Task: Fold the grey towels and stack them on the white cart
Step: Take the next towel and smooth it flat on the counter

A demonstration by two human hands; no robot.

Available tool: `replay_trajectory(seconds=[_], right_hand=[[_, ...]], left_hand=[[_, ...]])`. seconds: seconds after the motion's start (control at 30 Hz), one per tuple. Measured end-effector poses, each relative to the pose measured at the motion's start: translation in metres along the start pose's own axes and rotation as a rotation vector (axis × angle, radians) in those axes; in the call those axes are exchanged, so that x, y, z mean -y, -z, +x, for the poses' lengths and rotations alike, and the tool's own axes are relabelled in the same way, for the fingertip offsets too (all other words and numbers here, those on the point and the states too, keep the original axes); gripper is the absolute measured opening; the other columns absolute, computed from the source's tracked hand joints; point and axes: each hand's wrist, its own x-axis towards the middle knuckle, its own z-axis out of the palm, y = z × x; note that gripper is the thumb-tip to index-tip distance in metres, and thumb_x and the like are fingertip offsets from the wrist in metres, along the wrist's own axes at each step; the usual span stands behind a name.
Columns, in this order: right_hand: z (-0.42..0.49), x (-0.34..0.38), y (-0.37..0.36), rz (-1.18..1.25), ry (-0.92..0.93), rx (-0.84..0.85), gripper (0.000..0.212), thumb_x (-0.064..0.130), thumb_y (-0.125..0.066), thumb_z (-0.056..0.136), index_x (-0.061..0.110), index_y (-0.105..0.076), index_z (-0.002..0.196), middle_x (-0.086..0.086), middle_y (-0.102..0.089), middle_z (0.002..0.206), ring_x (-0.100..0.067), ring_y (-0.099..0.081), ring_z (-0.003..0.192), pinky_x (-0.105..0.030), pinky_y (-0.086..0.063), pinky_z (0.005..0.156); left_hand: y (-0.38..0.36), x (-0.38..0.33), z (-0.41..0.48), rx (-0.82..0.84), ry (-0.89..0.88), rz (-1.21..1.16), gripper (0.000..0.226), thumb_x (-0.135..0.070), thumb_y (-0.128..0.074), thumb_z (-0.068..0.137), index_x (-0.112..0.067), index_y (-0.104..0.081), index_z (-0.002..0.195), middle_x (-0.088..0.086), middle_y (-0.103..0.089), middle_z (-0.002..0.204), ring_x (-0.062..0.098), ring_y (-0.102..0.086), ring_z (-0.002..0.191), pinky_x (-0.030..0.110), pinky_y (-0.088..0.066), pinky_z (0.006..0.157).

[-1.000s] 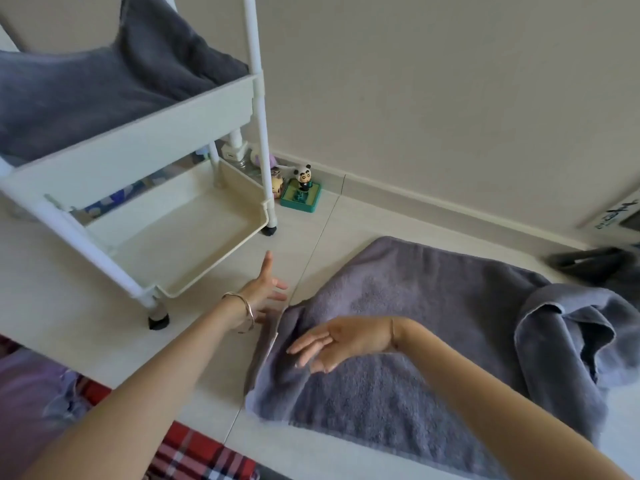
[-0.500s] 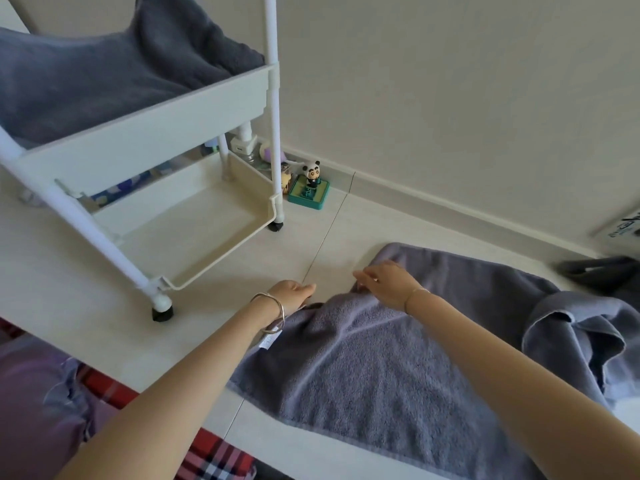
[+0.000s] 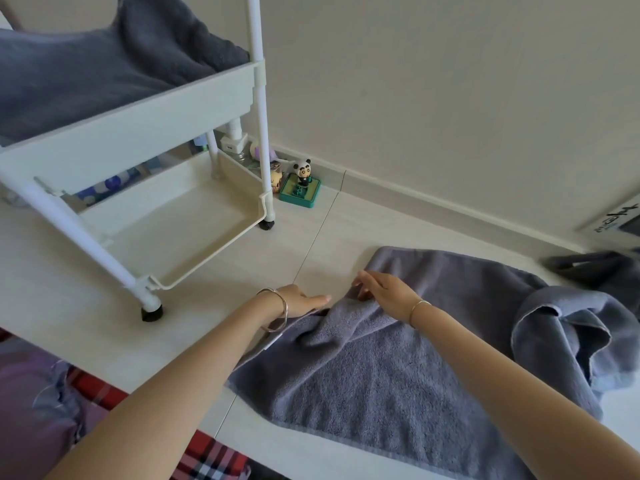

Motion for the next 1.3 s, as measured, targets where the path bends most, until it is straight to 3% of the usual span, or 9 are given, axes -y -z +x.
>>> replay_trajectory(seconds=[0.13, 0.27, 0.43, 0.57, 0.7, 0.83, 1.0, 1.1, 1.3], right_hand=[[0.003, 0.008, -0.001, 0.045, -0.020, 0.038, 0.048, 0.053, -0.026, 0.097, 0.025, -0.065, 0.105, 0.001, -0.064, 0.090, -0.015, -0.057, 0.091, -0.030, -0.042, 0.090], [0.006, 0.018, 0.000, 0.041, -0.017, 0.087, 0.054, 0.055, -0.023, 0.097, 0.024, -0.066, 0.106, -0.004, -0.064, 0.095, -0.018, -0.055, 0.097, -0.030, -0.038, 0.092], [0.014, 0.032, 0.000, -0.135, -0.010, 0.126, 0.058, 0.056, -0.021, 0.097, 0.019, -0.058, 0.119, 0.006, -0.055, 0.073, -0.019, -0.054, 0.086, -0.033, -0.040, 0.092], [0.017, 0.022, -0.003, -0.177, -0.072, 0.033, 0.051, 0.053, -0.023, 0.097, 0.020, -0.039, 0.131, -0.013, -0.067, 0.077, -0.022, -0.062, 0.063, -0.038, -0.051, 0.081], [0.025, 0.020, -0.005, -0.265, -0.093, -0.078, 0.048, 0.050, -0.031, 0.097, 0.017, -0.042, 0.131, -0.012, -0.060, 0.118, -0.028, -0.060, 0.098, -0.039, -0.049, 0.086], [0.052, 0.023, 0.002, -0.313, -0.020, -0.204, 0.046, 0.042, -0.044, 0.096, 0.017, -0.044, 0.135, -0.007, -0.039, 0.142, -0.027, -0.038, 0.130, -0.043, -0.035, 0.106], [0.074, 0.006, 0.002, -0.411, -0.077, -0.074, 0.053, 0.050, -0.034, 0.097, 0.029, -0.030, 0.145, 0.000, -0.016, 0.157, -0.025, -0.012, 0.145, -0.045, -0.011, 0.117], [0.069, -0.014, -0.002, -0.502, -0.076, -0.173, 0.045, 0.049, -0.035, 0.097, 0.023, -0.046, 0.133, -0.006, -0.038, 0.145, -0.028, -0.032, 0.134, -0.044, -0.016, 0.115], [0.067, -0.021, 0.013, -0.538, -0.069, -0.417, 0.043, 0.053, -0.042, 0.093, 0.016, -0.055, 0.110, -0.007, -0.058, 0.117, -0.026, -0.048, 0.113, -0.038, -0.030, 0.100]], left_hand=[[-0.007, -0.002, -0.010, 0.093, 0.053, 0.014, 0.102, -0.090, -0.045, 0.059, -0.017, -0.054, 0.129, 0.002, -0.052, 0.132, 0.026, -0.051, 0.115, 0.037, -0.039, 0.100], [-0.010, 0.002, -0.019, 0.009, -0.071, -0.227, 0.075, -0.077, -0.058, 0.064, -0.022, -0.064, 0.115, -0.006, -0.062, 0.119, 0.015, -0.057, 0.103, 0.030, -0.042, 0.096], [0.000, 0.006, -0.035, -0.543, -0.366, -0.528, 0.031, -0.023, -0.055, 0.094, -0.010, -0.058, 0.066, -0.010, -0.048, 0.053, -0.001, -0.038, 0.052, 0.021, -0.035, 0.057], [0.013, 0.025, -0.031, -0.998, -0.219, -0.754, 0.027, -0.019, -0.045, 0.098, -0.002, -0.056, 0.080, 0.006, -0.051, 0.066, 0.019, -0.044, 0.066, 0.025, -0.028, 0.057], [-0.003, 0.042, -0.011, -0.878, -0.043, -0.451, 0.034, -0.026, -0.051, 0.093, 0.002, -0.053, 0.111, 0.026, -0.057, 0.110, 0.040, -0.053, 0.105, 0.037, -0.038, 0.087], [-0.028, 0.038, -0.005, -0.808, -0.210, 0.162, 0.076, -0.059, -0.020, 0.087, -0.017, -0.015, 0.150, 0.010, -0.016, 0.156, 0.031, -0.014, 0.144, 0.042, -0.008, 0.116], [-0.059, 0.047, 0.017, -0.620, -0.172, 0.449, 0.077, -0.066, -0.001, 0.078, -0.036, -0.012, 0.149, 0.001, -0.008, 0.159, 0.033, -0.008, 0.145, 0.054, 0.003, 0.111], [-0.067, 0.054, 0.023, -0.656, -0.200, 0.494, 0.060, -0.060, -0.025, 0.088, -0.034, -0.038, 0.140, 0.004, -0.038, 0.148, 0.036, -0.038, 0.134, 0.057, -0.014, 0.104], [-0.068, 0.056, 0.022, -0.683, -0.275, 0.537, 0.059, -0.062, -0.009, 0.093, -0.037, -0.036, 0.140, -0.001, -0.037, 0.149, 0.033, -0.035, 0.136, 0.055, -0.012, 0.106]])
